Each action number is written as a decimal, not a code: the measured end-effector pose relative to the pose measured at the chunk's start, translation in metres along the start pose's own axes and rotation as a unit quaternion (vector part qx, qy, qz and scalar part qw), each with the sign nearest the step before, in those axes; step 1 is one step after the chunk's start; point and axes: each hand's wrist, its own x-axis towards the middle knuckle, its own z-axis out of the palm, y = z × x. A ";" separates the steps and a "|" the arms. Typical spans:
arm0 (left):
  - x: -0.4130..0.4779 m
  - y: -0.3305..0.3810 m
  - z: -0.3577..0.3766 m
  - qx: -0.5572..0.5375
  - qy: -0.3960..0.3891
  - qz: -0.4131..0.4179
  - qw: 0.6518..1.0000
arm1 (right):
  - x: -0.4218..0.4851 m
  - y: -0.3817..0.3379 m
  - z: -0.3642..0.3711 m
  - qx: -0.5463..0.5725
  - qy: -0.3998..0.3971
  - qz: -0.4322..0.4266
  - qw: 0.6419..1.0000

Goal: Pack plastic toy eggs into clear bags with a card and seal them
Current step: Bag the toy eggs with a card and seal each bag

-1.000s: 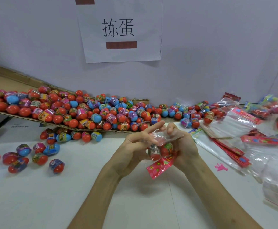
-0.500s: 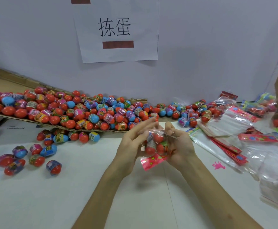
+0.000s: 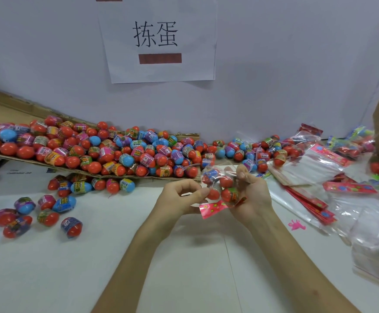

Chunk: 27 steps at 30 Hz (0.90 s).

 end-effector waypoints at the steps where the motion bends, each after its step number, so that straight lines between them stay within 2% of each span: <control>1: 0.000 0.001 -0.001 -0.013 -0.004 -0.001 1.000 | 0.000 -0.002 0.000 -0.002 0.005 -0.005 1.000; 4: -0.001 0.002 -0.001 -0.008 -0.012 -0.002 1.000 | -0.002 -0.009 0.000 -0.012 0.017 -0.016 1.000; 7: 0.000 0.000 0.003 0.044 -0.009 0.016 0.999 | -0.004 -0.011 0.001 -0.027 0.027 -0.035 0.999; 10: 0.000 0.000 0.005 0.080 0.009 0.030 0.996 | -0.007 -0.010 0.005 -0.053 0.007 -0.046 0.997; 18: 0.002 0.001 0.009 -0.120 -0.007 -0.059 0.991 | -0.006 -0.008 0.005 -0.032 -0.002 -0.041 0.999; 21: 0.002 -0.002 0.010 -0.063 0.014 -0.031 0.997 | -0.004 -0.006 0.005 -0.059 -0.006 -0.042 0.997; 24: 0.001 -0.002 0.009 -0.072 0.003 -0.021 0.997 | -0.002 -0.004 0.003 -0.101 -0.007 -0.016 0.995; 27: 0.000 -0.001 0.010 -0.055 -0.003 0.024 0.998 | -0.001 0.001 0.001 -0.129 -0.009 0.015 0.991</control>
